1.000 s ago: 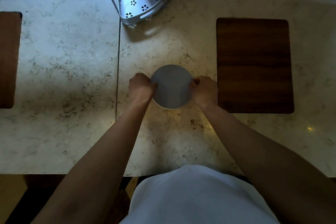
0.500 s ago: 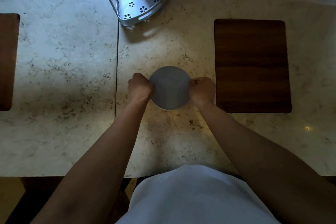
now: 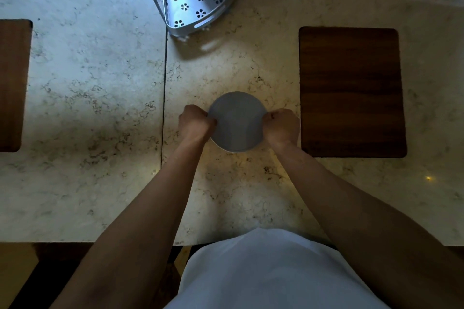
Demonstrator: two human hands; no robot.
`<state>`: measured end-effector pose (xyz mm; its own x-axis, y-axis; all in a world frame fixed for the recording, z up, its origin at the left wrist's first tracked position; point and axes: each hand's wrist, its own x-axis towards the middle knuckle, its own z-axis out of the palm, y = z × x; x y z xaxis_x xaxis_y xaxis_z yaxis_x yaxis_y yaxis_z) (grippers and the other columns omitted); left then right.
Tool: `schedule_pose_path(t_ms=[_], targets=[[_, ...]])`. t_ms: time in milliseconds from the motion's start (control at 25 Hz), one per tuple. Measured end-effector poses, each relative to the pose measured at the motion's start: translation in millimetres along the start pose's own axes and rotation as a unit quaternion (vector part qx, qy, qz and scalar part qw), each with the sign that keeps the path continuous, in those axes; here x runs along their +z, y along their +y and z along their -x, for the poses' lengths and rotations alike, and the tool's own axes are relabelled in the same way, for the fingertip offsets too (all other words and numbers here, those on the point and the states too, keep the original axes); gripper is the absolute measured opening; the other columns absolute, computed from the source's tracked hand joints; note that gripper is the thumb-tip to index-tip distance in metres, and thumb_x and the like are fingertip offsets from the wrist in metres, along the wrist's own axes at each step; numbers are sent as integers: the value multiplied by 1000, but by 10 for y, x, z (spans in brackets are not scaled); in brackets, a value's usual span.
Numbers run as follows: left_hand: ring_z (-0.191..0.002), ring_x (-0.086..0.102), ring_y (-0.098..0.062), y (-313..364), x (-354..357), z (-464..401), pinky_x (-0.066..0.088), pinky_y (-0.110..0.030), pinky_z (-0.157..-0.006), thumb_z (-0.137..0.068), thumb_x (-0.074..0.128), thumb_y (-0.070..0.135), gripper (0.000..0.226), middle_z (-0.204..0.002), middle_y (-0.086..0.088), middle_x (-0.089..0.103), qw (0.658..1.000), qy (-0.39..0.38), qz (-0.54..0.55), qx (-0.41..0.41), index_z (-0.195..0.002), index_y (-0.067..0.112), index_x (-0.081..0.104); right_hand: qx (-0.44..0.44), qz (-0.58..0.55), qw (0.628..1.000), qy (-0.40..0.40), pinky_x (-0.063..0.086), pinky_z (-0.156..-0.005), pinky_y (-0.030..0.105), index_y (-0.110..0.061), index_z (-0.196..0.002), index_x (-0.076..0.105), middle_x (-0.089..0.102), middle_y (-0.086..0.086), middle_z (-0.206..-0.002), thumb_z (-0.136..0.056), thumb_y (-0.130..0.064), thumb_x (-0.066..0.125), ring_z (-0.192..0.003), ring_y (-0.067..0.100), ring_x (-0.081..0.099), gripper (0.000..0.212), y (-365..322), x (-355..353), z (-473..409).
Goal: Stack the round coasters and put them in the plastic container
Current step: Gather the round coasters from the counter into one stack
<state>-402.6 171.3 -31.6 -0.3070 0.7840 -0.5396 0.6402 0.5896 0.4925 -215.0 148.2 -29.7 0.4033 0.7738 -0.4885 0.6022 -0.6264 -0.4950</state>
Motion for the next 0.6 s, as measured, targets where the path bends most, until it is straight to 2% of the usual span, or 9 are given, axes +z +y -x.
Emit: schedule_pose_path(t_ms=[120, 280, 360, 480, 600], targets=[[-64, 66, -24, 11, -17, 9, 60, -41, -68, -68, 73, 11, 7, -62, -8, 66, 998, -7, 52, -28, -66, 4, 70, 23, -29, 999, -20, 26, -38, 22, -15, -47, 45, 39, -2, -43, -93, -22, 52, -33, 10, 31, 47, -33, 12, -11], [-81, 68, -33, 50, -85, 1, 59, -52, -80, -73, 75, 10, 15, -83, -18, 69, 983, -50, 164, -69, -66, 5, 63, 20, -32, 999, -15, 24, -38, 22, -18, -45, 43, 38, -5, -40, -91, -29, 54, -32, 9, 34, 49, -51, -8, -15], [-83, 68, -32, 60, -109, 20, 60, -48, -78, -77, 72, 9, 13, -87, -18, 68, 979, -65, 185, -65, -70, 5, 62, 20, -46, 999, -18, 25, -39, 22, -19, -44, 43, 40, -5, -40, -90, -30, 55, -34, 11, 38, 49, -32, -16, -17], [-78, 66, -26, 93, -123, 73, 58, -37, -68, -82, 67, 7, 12, -83, -11, 65, 972, -83, 210, -56, -72, 8, 61, 18, -68, 997, -23, 26, -41, 23, -20, -44, 42, 42, -5, -42, -86, -25, 55, -38, 11, 39, 45, 3, -7, 2], [-81, 64, -24, 108, -128, 130, 58, -39, -72, -84, 64, 8, 4, -89, -9, 66, 963, -107, 241, -53, -83, 12, 63, 2, -86, 996, -37, 23, -36, 22, -20, -44, 41, 38, -9, -38, -85, -19, 54, -32, 5, 34, 43, 44, 2, 29]])
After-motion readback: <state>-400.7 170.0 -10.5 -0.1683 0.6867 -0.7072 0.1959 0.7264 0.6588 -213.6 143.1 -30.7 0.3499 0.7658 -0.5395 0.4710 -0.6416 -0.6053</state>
